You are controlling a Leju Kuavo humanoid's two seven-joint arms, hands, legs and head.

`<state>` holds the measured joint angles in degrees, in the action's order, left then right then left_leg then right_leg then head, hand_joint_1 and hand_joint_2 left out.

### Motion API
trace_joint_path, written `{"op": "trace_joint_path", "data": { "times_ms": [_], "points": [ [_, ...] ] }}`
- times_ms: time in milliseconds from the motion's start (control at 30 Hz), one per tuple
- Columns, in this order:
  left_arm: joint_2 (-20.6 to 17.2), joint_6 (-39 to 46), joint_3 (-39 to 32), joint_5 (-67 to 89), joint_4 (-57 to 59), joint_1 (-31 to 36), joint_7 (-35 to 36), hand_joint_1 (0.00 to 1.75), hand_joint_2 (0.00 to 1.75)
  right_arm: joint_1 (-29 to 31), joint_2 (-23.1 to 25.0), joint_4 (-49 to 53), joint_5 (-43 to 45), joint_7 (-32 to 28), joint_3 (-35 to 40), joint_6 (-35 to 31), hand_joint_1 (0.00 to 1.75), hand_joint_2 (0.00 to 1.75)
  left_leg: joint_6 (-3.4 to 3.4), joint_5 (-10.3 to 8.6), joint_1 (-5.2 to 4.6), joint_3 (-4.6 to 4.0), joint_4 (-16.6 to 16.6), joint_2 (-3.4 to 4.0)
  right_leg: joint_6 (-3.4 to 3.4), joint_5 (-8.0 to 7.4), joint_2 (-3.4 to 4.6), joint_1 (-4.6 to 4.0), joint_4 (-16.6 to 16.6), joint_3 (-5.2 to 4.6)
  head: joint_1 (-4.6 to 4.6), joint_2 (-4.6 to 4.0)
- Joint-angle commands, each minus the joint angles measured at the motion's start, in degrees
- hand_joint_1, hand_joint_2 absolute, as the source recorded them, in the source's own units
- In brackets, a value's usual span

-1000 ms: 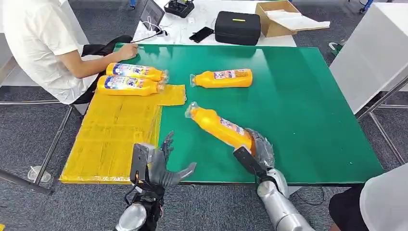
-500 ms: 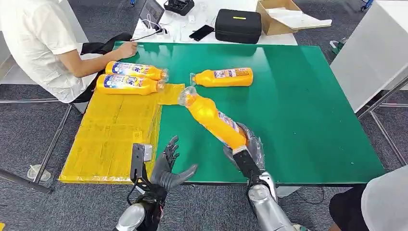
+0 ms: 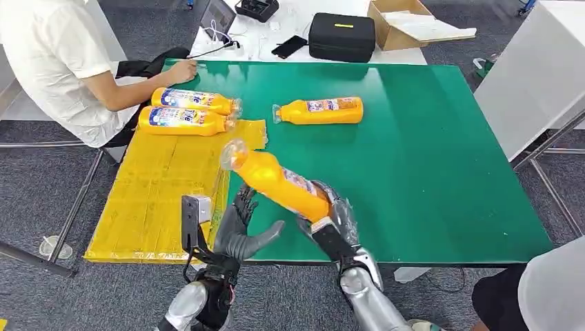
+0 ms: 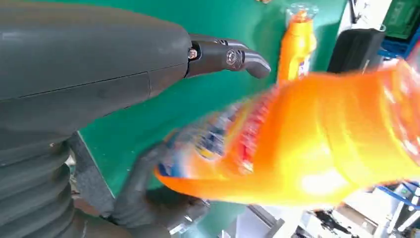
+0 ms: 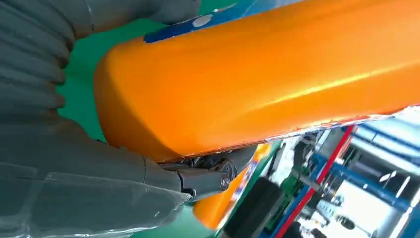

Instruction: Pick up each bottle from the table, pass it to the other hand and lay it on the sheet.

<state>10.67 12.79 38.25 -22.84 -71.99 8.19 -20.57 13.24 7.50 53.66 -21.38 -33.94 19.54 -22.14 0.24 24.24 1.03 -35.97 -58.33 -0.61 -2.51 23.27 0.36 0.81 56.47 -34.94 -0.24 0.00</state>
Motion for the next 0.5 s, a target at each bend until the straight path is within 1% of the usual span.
{"op": "trace_joint_path", "data": {
  "times_ms": [33, 100, 133, 233, 267, 333, 400, 433, 500],
  "points": [
    [-1.0, -0.1, 1.2, -0.4, 0.4, 2.1, 0.0, 0.00, 1.75, 2.0, 0.3, -4.2, 0.0, -0.2, 2.7, 0.2, 1.75, 1.75, 0.04, 0.07, -0.01, 0.25, 0.0, 0.11, 0.10, 0.05, 0.02, -0.02, 0.0, 0.22, 0.00, 0.00],
    [-1.0, -0.1, 1.2, -0.4, 0.4, 2.1, 0.0, 0.00, 1.75, 2.0, 0.3, -4.2, 0.0, -0.2, 2.7, 0.2, 1.75, 1.75, 0.03, 0.03, 0.00, 0.13, 0.0, 0.07, 0.07, 0.01, 0.00, -0.02, 0.0, 0.12, 0.02, 0.00],
    [-0.8, -0.2, 1.0, -1.0, 0.4, 2.1, -0.1, 0.00, 1.75, 2.0, 0.1, -4.4, -0.5, -0.7, 3.6, 0.4, 1.75, 1.75, 0.05, 0.06, -0.01, 0.22, 0.0, 0.09, 0.09, 0.04, 0.01, -0.02, 0.0, 0.20, 0.00, 0.00],
    [0.1, 0.3, -0.2, -3.6, 1.3, 2.8, 0.7, 0.00, 1.75, 1.5, 1.5, -4.2, -0.7, -2.0, 5.3, -0.4, 1.75, 1.75, 0.02, 0.03, 0.00, 0.11, 0.0, 0.07, 0.08, 0.01, 0.01, -0.01, 0.0, 0.10, 0.00, 0.00],
    [0.3, 0.5, -0.5, -4.7, 1.7, 3.1, 1.1, 0.00, 1.75, 1.4, 1.9, -4.0, -0.6, -2.1, 6.2, -0.3, 1.75, 1.75, 0.04, 0.07, 0.00, 0.22, 0.0, 0.10, 0.12, 0.05, 0.02, -0.03, 0.0, 0.21, 0.02, 0.00],
    [0.4, 0.4, -0.5, -5.5, 2.0, 3.4, 1.1, 0.00, 1.75, 1.3, 2.0, -3.7, -0.5, -2.2, 7.1, 0.0, 1.75, 1.75, 0.01, 0.02, 0.00, 0.08, 0.0, 0.07, 0.07, 0.01, 0.03, -0.02, 0.0, 0.07, 0.02, 0.00],
    [0.5, -0.3, -0.1, -6.9, 1.7, 3.8, 0.7, 0.00, 1.75, 1.6, 1.9, -3.6, 0.0, -2.4, 8.4, -0.1, 1.75, 1.75, 0.02, 0.08, 0.01, 0.27, 0.0, 0.13, 0.14, 0.06, 0.03, -0.05, 0.0, 0.23, 0.02, 0.00],
    [0.4, -0.6, 0.2, -7.7, 1.2, 3.9, 0.4, 0.00, 1.75, 2.0, 2.0, -4.0, 0.7, -2.5, 8.8, 0.1, 1.75, 1.75, 0.01, 0.02, 0.00, 0.11, 0.0, 0.06, 0.08, 0.02, 0.00, -0.02, 0.0, 0.09, 0.00, 0.00],
    [0.3, -1.3, 0.1, -9.2, 0.5, 3.9, 0.4, 0.00, 1.75, 2.4, 2.1, -4.6, 1.1, -2.9, 9.4, -0.2, 1.75, 1.75, 0.04, 0.09, 0.00, 0.30, 0.0, 0.10, 0.14, 0.08, -0.01, -0.04, 0.0, 0.27, 0.00, 0.00]
  ]
}}
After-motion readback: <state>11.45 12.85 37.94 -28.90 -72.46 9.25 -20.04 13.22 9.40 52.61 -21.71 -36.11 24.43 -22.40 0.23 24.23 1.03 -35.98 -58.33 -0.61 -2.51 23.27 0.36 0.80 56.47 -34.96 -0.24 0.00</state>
